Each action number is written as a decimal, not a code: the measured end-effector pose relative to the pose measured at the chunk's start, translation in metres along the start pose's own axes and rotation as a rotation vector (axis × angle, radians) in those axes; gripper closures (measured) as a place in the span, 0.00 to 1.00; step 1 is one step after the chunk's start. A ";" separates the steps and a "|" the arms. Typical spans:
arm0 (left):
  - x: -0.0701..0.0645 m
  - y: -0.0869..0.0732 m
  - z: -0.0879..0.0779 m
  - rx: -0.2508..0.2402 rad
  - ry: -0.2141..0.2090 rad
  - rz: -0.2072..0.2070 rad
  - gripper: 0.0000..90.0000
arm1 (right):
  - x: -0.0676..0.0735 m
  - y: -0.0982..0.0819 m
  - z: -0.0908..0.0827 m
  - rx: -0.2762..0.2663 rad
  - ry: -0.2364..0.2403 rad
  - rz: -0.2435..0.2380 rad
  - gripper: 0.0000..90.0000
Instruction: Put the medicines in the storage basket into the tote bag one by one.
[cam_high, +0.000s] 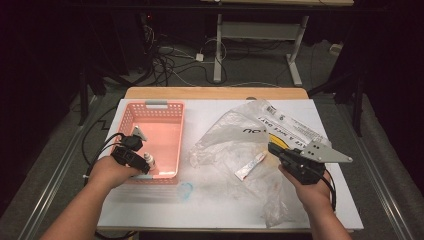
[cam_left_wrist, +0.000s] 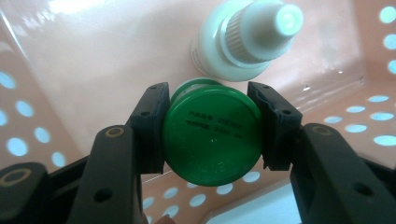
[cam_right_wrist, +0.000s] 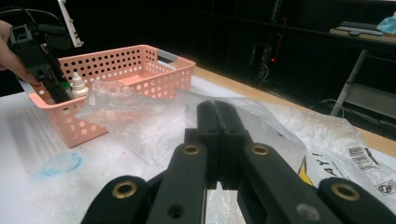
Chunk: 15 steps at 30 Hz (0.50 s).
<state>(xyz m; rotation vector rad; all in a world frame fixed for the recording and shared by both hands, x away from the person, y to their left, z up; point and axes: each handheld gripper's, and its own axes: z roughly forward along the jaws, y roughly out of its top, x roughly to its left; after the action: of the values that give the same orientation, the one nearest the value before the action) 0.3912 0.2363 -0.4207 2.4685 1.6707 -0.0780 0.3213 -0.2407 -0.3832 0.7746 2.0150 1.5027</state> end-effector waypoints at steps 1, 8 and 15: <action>0.000 0.000 -0.001 0.002 0.001 0.002 0.56 | 0.000 0.000 0.000 -0.002 0.000 0.003 1.00; 0.002 -0.004 -0.018 -0.038 0.013 0.013 0.56 | 0.000 0.001 0.001 -0.004 0.000 0.005 1.00; 0.001 -0.011 -0.032 -0.097 0.018 0.026 0.56 | 0.001 0.002 -0.001 -0.009 -0.003 0.007 1.00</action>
<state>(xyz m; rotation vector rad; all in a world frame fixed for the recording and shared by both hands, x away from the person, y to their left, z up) 0.3805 0.2464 -0.3904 2.4251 1.6092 0.0275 0.3203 -0.2408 -0.3810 0.7806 2.0041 1.5130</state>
